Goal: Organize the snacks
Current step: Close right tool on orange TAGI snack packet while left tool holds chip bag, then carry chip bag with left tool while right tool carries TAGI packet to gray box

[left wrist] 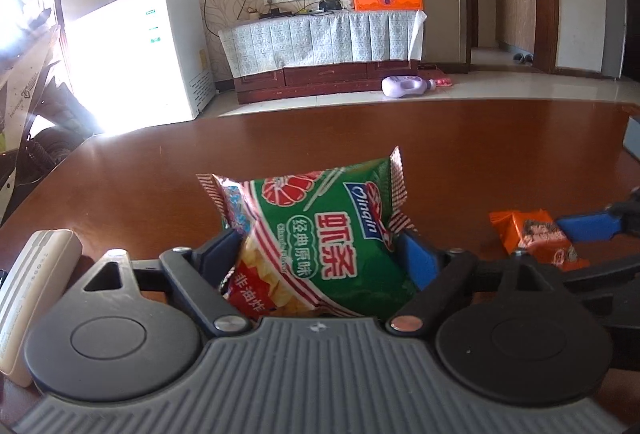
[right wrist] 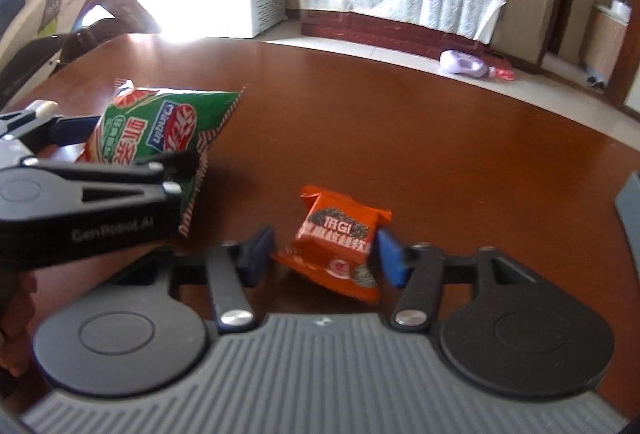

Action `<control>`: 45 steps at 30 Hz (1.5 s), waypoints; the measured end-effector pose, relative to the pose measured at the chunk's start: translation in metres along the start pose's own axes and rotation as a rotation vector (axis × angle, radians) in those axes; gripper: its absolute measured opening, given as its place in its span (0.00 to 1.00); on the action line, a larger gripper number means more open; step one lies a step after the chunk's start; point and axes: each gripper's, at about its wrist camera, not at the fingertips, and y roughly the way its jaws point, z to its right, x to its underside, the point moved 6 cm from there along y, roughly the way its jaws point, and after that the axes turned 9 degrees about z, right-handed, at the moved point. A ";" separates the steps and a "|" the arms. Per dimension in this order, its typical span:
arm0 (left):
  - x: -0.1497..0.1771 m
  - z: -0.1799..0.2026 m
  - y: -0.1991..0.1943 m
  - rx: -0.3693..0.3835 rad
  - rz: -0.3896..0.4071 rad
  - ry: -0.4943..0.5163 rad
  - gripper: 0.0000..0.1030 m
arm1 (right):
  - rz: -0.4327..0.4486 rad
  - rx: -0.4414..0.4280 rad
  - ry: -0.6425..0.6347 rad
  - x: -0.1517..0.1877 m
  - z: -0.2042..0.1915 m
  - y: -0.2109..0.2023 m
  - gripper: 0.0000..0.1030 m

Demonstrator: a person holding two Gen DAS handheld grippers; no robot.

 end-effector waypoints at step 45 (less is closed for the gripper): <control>-0.022 0.068 -0.072 0.037 0.045 0.030 0.72 | 0.171 -0.057 0.023 -0.002 0.030 -0.134 0.47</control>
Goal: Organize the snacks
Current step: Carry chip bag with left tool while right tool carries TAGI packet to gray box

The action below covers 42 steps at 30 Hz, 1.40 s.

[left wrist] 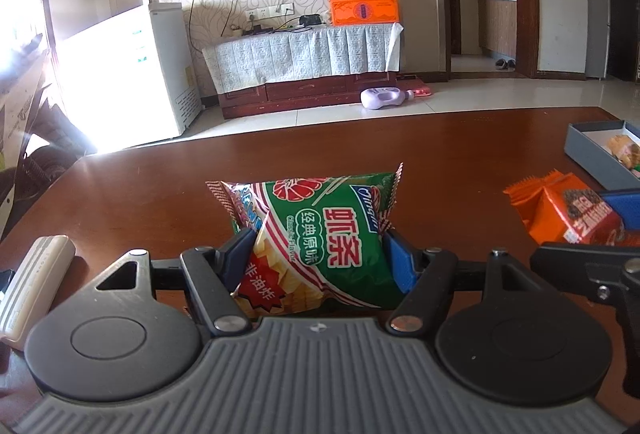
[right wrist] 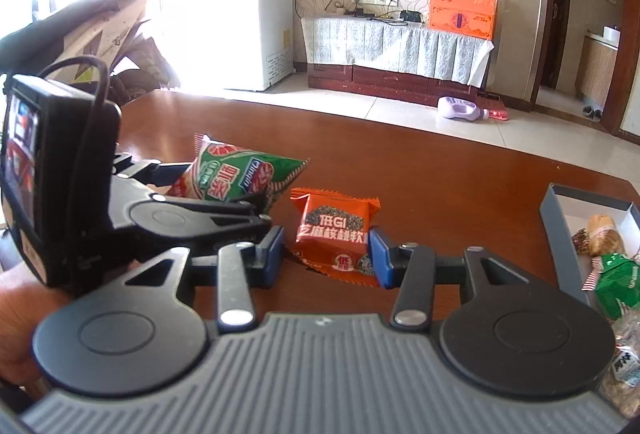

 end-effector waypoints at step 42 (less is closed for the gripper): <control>-0.037 0.198 -0.058 0.219 0.114 0.095 0.72 | 0.125 0.204 0.050 0.008 0.118 -0.100 0.47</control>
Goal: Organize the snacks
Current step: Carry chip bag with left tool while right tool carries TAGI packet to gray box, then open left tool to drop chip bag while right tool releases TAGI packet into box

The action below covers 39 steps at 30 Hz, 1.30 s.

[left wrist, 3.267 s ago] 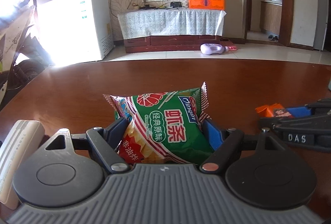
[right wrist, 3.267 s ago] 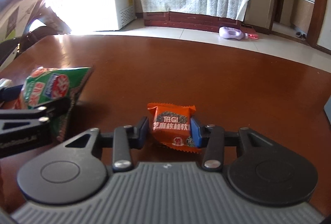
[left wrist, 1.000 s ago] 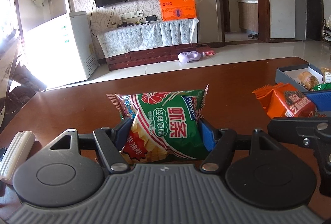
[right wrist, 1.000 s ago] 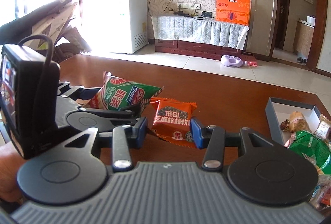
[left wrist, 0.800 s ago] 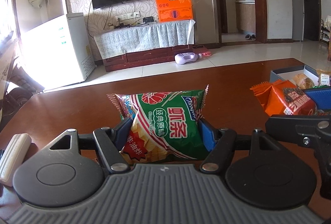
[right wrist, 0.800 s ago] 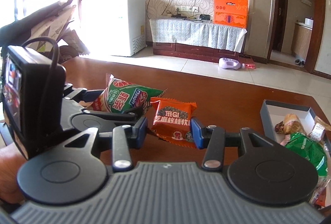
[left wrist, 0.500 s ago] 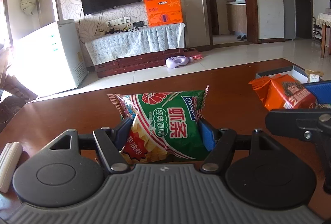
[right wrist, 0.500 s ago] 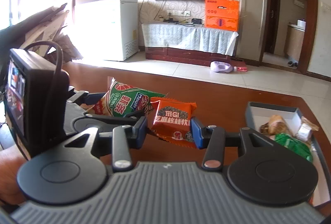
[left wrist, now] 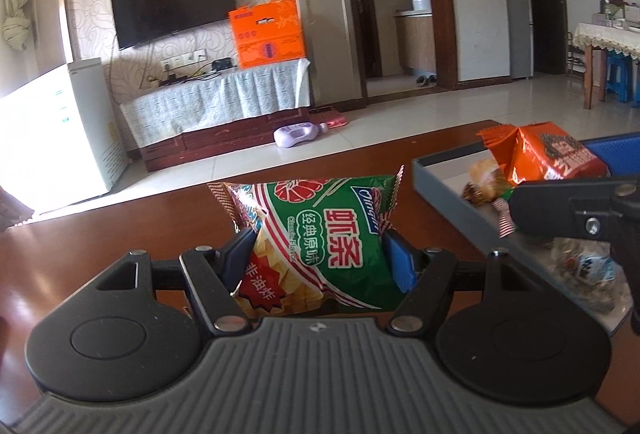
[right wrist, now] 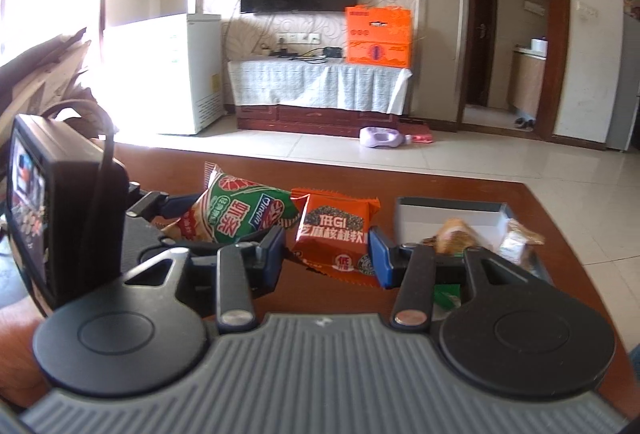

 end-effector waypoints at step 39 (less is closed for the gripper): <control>-0.034 0.178 0.141 0.324 0.090 0.043 0.93 | -0.003 0.306 -0.029 0.028 0.117 -0.015 0.47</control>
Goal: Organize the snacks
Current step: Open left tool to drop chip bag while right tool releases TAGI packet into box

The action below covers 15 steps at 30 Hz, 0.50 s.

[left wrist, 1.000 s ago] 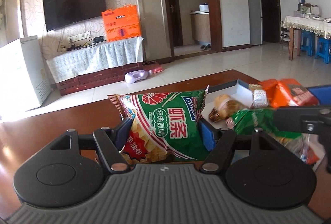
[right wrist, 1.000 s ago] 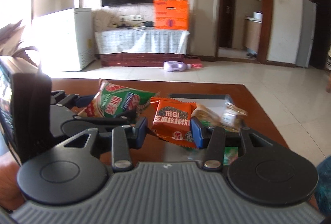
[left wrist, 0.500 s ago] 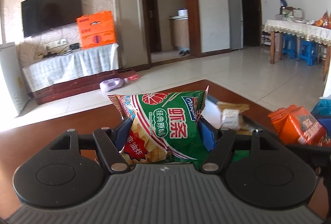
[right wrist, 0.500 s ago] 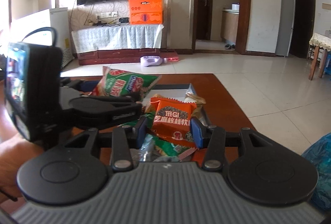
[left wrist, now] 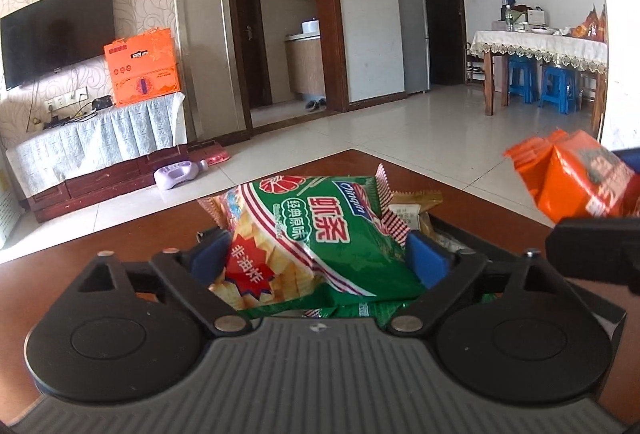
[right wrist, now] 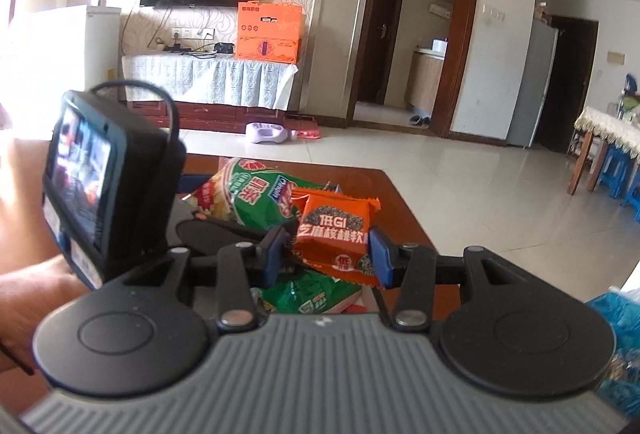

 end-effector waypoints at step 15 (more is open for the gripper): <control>0.014 0.005 -0.024 0.055 0.020 0.054 1.00 | -0.017 -0.017 0.010 -0.001 -0.005 0.004 0.47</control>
